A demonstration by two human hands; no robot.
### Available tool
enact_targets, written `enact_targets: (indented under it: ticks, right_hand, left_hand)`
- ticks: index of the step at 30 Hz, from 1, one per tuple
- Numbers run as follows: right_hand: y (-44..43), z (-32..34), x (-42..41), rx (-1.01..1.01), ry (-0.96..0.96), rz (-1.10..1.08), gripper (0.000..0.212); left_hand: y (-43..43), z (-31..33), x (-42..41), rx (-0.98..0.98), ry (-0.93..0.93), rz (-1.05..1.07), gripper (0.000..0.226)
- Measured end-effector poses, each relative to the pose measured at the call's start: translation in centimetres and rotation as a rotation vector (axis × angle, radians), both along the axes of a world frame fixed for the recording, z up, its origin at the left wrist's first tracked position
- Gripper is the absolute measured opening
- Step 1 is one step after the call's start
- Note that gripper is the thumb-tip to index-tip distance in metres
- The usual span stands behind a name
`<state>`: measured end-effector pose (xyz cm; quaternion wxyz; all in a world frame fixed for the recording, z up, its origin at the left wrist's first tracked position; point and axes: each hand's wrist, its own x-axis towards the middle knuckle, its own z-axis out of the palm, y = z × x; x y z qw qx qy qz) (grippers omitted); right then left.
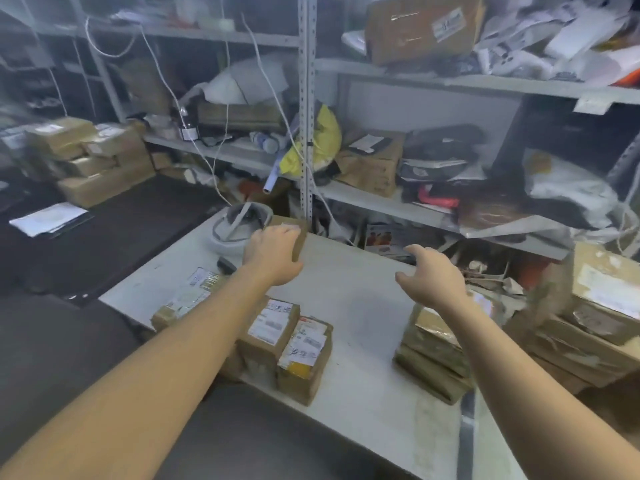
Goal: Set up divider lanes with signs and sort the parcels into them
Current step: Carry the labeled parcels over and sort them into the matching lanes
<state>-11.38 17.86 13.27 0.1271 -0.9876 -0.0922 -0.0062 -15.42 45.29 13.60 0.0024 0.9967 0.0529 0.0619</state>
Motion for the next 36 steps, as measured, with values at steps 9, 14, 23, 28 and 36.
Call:
enact_targets:
  ticks: [9,14,23,28,36]
  right_hand:
    - [13.8,-3.4,2.2,-0.019,0.055,0.036,0.061]
    - [18.5,-4.5,5.7,-0.001,0.11,0.052,0.06]
    - [23.7,-9.4,16.2,0.047,0.171,0.064,0.059]
    - [26.0,-12.7,21.3,0.11,0.282,0.043,0.057]
    - [31.5,-19.5,26.1,0.331,0.442,-0.024,0.072]
  left_hand:
    - [13.9,-2.0,3.5,0.071,0.07,-0.055,0.054]
    - [17.9,-3.7,6.6,-0.015,0.097,-0.051,0.055]
    - [20.6,-7.4,15.1,-0.057,0.226,-0.017,0.056]
    - [20.9,-10.0,19.6,-0.429,0.299,0.075,0.041]
    - [23.9,-17.8,26.4,-0.989,0.427,0.228,0.037]
